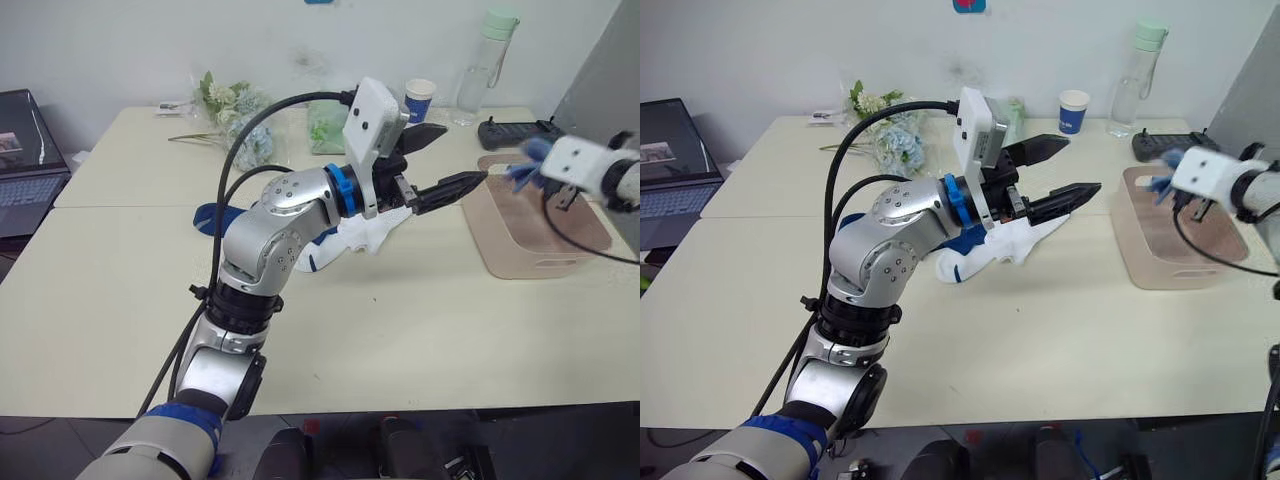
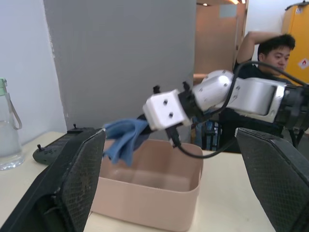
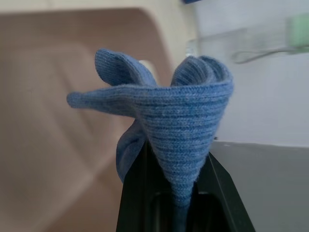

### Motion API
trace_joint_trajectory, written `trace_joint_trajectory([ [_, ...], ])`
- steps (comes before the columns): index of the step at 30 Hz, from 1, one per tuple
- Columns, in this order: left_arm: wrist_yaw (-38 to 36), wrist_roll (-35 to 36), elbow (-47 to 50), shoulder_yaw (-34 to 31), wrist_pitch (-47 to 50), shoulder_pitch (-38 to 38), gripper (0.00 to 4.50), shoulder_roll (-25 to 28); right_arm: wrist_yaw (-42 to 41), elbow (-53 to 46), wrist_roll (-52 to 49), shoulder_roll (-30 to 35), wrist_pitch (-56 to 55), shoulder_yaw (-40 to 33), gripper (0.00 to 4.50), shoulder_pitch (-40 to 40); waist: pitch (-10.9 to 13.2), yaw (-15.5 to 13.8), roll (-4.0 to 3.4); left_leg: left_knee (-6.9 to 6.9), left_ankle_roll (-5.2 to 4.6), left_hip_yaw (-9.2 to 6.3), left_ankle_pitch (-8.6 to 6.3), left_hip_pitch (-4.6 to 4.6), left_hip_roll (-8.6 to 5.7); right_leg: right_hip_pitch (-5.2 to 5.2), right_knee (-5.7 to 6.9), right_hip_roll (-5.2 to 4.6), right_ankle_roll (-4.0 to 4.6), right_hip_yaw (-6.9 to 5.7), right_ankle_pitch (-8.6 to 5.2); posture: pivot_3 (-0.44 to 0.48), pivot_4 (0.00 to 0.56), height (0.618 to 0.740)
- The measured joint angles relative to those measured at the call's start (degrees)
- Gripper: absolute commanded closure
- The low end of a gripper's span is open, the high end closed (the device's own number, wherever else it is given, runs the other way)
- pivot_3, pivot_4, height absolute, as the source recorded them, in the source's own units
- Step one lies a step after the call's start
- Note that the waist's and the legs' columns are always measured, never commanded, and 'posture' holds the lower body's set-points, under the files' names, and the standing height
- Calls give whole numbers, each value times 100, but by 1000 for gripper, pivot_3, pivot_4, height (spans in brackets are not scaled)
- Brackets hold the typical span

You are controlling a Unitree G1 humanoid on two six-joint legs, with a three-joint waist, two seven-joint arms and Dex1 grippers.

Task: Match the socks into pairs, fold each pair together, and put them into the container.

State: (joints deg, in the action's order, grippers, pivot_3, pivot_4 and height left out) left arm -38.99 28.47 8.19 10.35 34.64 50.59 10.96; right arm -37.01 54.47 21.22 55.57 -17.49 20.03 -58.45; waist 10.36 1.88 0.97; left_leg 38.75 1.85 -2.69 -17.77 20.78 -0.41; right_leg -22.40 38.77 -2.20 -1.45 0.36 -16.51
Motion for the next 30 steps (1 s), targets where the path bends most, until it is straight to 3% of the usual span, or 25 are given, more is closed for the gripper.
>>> trace_joint_trajectory([
  [7,-62,-41,559,120,371,-722,37,461,-343,743,657,-37,-824,385,4500,-249,7,-22,-6,6,1,11,0,22,-3,-24,-1,-6,-5,12,4,0,150,740],
  [8,-47,-36,631,121,389,-723,0,450,-501,768,690,-38,-908,408,3796,-257,7,-22,-6,6,1,12,0,22,-4,-24,-1,-6,-6,13,5,0,150,740],
  [10,-40,-35,721,120,401,-725,0,452,-889,779,678,-38,-986,418,3257,-269,6,-25,-6,7,1,12,0,20,-4,-23,2,-6,-7,12,5,0,150,740],
  [19,-94,-50,678,117,369,-724,0,456,-3150,236,120,223,-485,112,39,-484,6,-27,-7,10,0,15,0,13,-3,-22,10,-5,-6,17,6,0,150,740],
  [22,-157,-56,673,117,364,-724,0,456,-3769,-72,-147,389,98,-113,39,-752,7,-26,-7,10,0,14,0,13,-3,-22,10,-5,-6,16,6,0,150,740],
  [25,-168,-67,671,117,362,-724,0,444,-3811,-183,-202,496,366,-256,39,-1056,7,-27,-7,9,0,13,0,13,-3,-22,10,-5,-6,16,6,0,150,740],
  [28,-178,-71,670,117,353,-723,0,429,-3560,-90,-149,477,425,-304,652,-1213,7,-30,-7,10,0,14,0,13,-4,-22,11,-6,-5,17,7,0,150,740],
  [30,-187,-78,660,117,331,-721,0,420,-3410,70,-109,433,406,-303,1391,-1214,7,-36,-7,11,0,16,0,13,-4,-22,11,-6,-5,18,7,0,150,740],
])
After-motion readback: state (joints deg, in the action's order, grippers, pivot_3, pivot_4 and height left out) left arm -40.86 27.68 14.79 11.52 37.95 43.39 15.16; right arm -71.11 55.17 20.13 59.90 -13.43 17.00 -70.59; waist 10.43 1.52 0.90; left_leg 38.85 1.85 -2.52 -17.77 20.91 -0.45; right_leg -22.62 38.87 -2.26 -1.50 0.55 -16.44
